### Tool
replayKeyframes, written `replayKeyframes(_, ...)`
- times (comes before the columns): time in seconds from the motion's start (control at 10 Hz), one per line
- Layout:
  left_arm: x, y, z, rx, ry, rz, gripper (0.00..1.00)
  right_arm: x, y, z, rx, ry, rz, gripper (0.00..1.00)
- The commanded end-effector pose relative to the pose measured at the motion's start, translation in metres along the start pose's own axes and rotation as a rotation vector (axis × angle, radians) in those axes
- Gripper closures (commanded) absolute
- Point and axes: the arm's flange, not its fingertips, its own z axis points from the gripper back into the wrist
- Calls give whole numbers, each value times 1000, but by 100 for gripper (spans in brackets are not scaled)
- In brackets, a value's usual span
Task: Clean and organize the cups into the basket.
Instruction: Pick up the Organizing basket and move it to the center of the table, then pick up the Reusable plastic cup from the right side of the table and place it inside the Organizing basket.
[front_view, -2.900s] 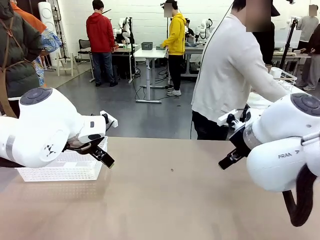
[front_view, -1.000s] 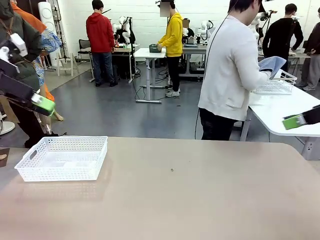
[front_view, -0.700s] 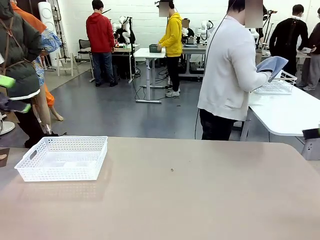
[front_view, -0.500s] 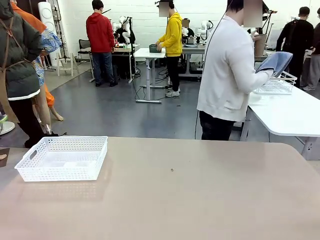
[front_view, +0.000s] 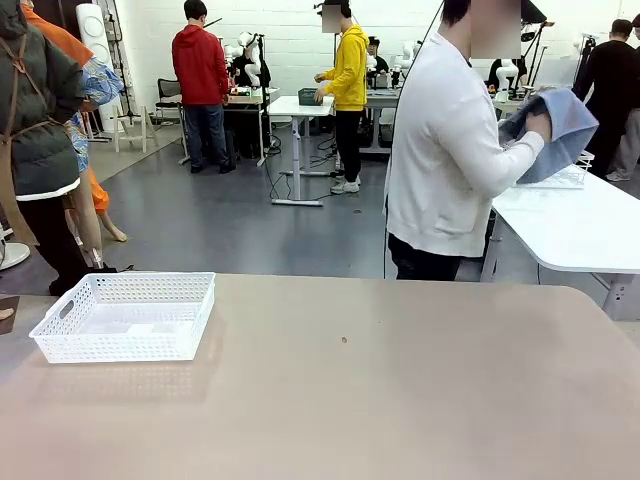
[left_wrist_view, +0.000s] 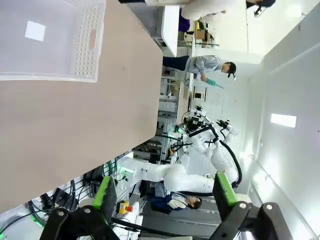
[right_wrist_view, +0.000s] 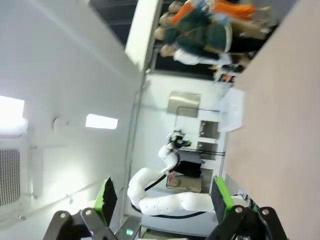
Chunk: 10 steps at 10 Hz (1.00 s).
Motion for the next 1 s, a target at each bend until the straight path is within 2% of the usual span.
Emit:
replayKeyframes(0.0,-11,-9,14,-17,-47,-16,0,-23,34,-2,-154,53,-73,0)
replayKeyframes(0.4,-25,-13,28,40,-116,-29,0,-36,47,13,-271,101,-67,0)
replayKeyframes(0.6,-28,-21,30,59,-149,-44,0,-33,47,11,-315,91,-56,0)
replayKeyframes(0.7,-22,-13,34,22,-107,-31,0,-33,47,15,-269,85,-52,0)
replayKeyframes(0.9,-22,-13,34,22,-107,-31,0,-33,47,15,-269,85,-52,0)
